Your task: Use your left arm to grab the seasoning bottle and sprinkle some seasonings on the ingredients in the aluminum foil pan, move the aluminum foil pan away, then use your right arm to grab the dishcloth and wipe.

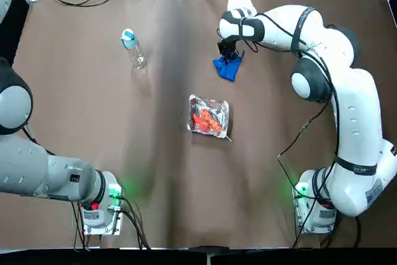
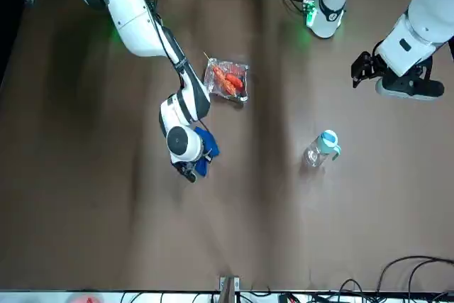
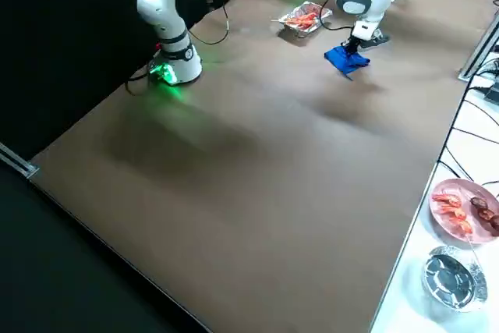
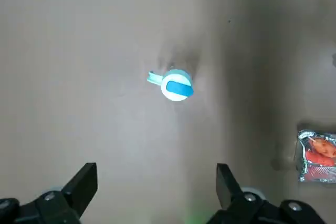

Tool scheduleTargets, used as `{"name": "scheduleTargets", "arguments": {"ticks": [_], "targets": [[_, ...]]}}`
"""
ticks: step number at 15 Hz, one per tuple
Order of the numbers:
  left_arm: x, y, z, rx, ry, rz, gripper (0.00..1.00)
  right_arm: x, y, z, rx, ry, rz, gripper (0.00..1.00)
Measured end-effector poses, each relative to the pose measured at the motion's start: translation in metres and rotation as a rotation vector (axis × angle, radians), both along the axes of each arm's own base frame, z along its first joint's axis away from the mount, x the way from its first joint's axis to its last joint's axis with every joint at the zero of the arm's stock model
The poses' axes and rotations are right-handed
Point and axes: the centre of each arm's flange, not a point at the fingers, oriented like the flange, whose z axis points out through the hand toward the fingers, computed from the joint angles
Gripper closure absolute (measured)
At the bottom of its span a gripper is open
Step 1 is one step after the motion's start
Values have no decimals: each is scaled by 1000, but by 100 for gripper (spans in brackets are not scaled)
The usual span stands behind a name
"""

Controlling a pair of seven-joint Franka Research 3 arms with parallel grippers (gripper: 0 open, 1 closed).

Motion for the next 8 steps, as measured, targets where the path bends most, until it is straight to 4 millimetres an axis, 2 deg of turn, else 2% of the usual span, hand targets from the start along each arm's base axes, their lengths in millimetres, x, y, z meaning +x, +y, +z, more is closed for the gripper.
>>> {"name": "scheduleTargets", "arguments": {"ticks": [2, 6, 7, 8], "targets": [[2, 4, 1, -1, -6, 9, 0, -1, 2, 0, -14, 2, -57, 89], [5, 20, 0, -1, -6, 36, 0, 2, 5, 6, -6, -17, -56, 89], [5, 20, 0, -1, -6, 36, 0, 5, 4, 12, 2, -26, -36, 89], [5, 19, 0, -1, -6, 35, 0, 9, -7, 31, -5, 9, 17, 89]]}}
